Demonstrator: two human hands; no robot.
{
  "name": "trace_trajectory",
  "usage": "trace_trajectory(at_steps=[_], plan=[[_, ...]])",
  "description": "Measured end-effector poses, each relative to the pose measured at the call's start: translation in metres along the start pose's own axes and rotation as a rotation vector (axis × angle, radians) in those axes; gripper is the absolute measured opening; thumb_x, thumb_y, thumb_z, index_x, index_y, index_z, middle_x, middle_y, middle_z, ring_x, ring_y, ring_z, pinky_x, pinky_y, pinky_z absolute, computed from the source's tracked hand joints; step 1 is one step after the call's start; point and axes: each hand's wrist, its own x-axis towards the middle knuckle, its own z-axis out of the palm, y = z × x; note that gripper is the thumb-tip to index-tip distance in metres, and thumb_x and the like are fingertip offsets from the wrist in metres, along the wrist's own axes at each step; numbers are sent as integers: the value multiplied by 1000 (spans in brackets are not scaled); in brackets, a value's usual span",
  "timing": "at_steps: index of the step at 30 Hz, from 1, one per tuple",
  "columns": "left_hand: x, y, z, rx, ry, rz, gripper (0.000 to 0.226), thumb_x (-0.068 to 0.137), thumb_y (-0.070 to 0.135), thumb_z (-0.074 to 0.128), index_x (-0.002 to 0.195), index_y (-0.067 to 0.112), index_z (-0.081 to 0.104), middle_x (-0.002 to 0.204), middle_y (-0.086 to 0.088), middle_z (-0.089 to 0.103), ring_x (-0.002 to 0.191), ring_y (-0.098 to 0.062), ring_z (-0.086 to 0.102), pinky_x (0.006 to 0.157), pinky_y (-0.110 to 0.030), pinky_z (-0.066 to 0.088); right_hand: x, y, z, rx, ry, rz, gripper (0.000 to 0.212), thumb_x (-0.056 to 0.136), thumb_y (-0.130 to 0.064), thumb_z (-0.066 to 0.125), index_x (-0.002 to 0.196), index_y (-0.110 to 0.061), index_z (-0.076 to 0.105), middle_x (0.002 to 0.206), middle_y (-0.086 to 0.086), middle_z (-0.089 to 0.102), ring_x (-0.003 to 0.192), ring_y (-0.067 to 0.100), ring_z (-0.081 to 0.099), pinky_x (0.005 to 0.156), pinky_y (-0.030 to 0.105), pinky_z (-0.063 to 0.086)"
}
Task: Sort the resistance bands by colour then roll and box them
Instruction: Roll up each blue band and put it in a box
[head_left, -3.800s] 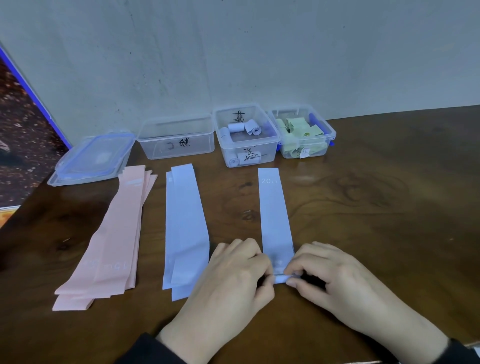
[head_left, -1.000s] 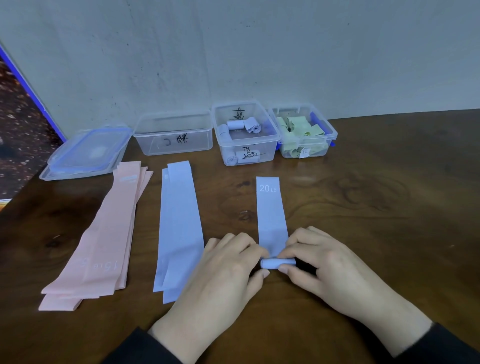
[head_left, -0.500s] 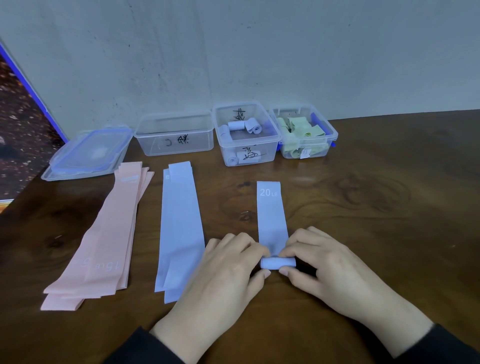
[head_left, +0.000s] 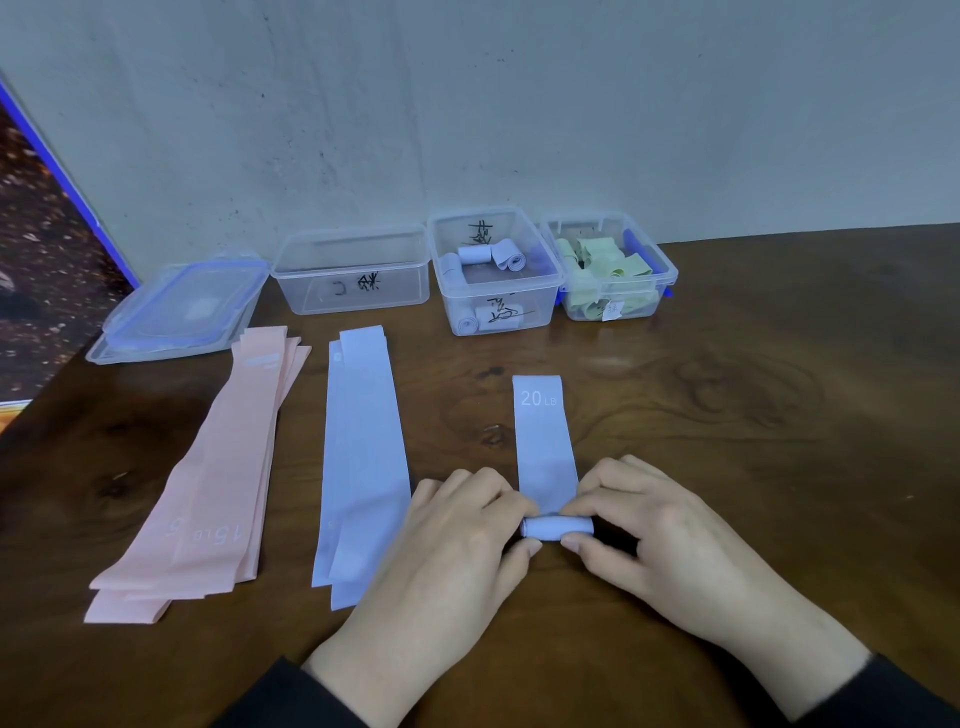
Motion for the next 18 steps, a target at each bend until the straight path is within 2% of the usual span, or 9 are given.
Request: trace_trajectory(at_steps=[3,5,11,14,18], plan=[[0,0,0,-2,10,-1,24,99,42,40,106,36,61,98,20,47,88,-5,45,77,-27,40,0,0,0,5,3,10,31,90,-58,59,110,-36,68,102,-25,55,97,4,55,80,24,50],[0,0,1,-1,10,-2,25,101,42,38,107,36,61,99,19,47,89,-6,45,78,-29,41,1,0,0,5,5,16,24,89,-56,60,104,-38,64,102,-25,55,97,5,55,80,25,51],[-2,0,1,-14,11,-15,31,97,48,43,119,34,60,102,19,49,91,-5,46,79,-28,45,0,0,1,0,2,10,20,92,-52,58,100,-36,67,101,-25,54,93,7,54,79,25,48],[-2,0,-1,-4,-14,7,23,96,48,43,110,38,58,101,21,45,91,-6,44,79,-29,43,-1,-1,1,0,-2,5,21,93,-51,58,102,-36,70,100,-25,53,92,7,54,78,25,49],[-1,0,-1,7,-10,3,26,97,48,40,106,37,62,98,20,44,89,-5,43,79,-29,42,-1,-1,-1,13,6,10,24,90,-55,62,105,-37,66,103,-25,54,95,6,55,80,25,49]])
